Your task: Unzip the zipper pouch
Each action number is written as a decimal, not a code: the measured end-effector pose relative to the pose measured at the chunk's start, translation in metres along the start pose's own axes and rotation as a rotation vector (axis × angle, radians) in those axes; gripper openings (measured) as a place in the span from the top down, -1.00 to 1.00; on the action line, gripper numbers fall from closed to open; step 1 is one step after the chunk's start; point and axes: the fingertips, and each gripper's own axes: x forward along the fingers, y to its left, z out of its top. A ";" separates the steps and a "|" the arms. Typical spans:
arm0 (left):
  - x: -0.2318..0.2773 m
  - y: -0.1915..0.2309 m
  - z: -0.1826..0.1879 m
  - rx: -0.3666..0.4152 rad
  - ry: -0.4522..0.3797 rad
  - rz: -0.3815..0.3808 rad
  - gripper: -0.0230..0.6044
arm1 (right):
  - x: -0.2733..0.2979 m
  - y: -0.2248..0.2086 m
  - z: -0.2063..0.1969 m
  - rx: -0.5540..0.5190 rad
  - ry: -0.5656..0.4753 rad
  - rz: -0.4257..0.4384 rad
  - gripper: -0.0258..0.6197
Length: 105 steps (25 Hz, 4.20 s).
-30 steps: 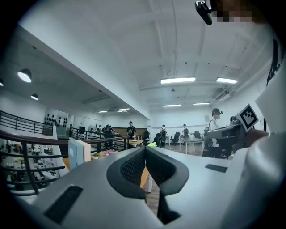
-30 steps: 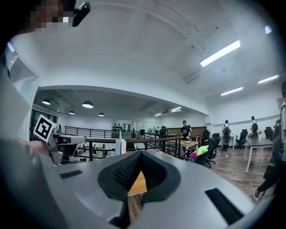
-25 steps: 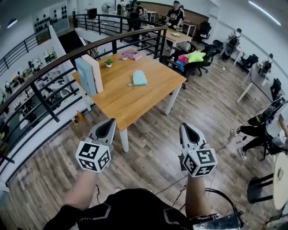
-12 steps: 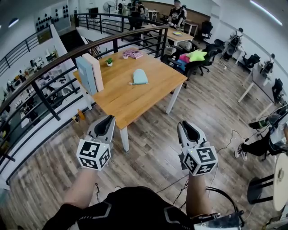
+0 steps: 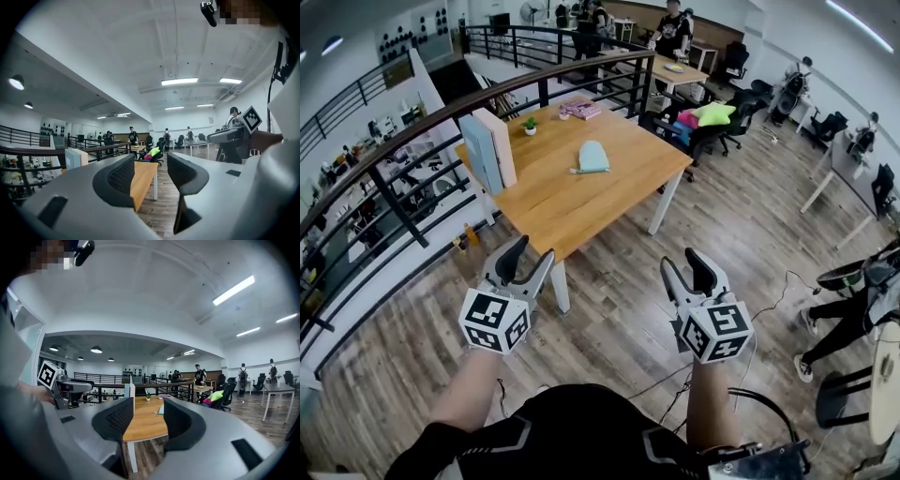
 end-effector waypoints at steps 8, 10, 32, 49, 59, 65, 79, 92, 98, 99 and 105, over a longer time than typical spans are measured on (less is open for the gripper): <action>0.029 -0.031 -0.003 0.008 0.021 0.004 0.22 | -0.015 -0.031 -0.008 0.007 -0.006 0.018 0.25; 0.036 -0.042 -0.003 0.015 0.020 0.001 0.22 | -0.020 -0.039 -0.011 0.001 -0.005 0.033 0.25; 0.211 0.014 -0.020 0.020 0.034 -0.028 0.22 | 0.115 -0.124 -0.024 0.008 0.026 0.045 0.25; 0.331 0.149 -0.007 0.014 -0.011 -0.092 0.22 | 0.296 -0.143 0.014 -0.010 0.057 0.015 0.30; 0.362 0.190 -0.014 -0.022 -0.011 -0.069 0.22 | 0.359 -0.146 0.012 -0.011 0.072 0.063 0.30; 0.377 0.198 -0.019 -0.025 0.011 -0.024 0.22 | 0.394 -0.157 0.013 0.002 0.059 0.124 0.30; 0.438 0.227 -0.018 -0.046 0.088 0.268 0.22 | 0.539 -0.205 0.024 -0.013 0.069 0.473 0.31; 0.485 0.234 -0.042 -0.057 0.189 0.361 0.27 | 0.634 -0.219 0.002 0.014 0.132 0.707 0.31; 0.491 0.237 -0.064 -0.091 0.217 0.446 0.27 | 0.654 -0.220 -0.030 -0.028 0.181 0.797 0.31; 0.494 0.238 -0.069 -0.094 0.222 0.456 0.27 | 0.659 -0.221 -0.035 -0.046 0.187 0.814 0.31; 0.507 0.231 -0.117 -0.148 0.309 0.499 0.27 | 0.692 -0.229 -0.083 -0.110 0.260 0.877 0.32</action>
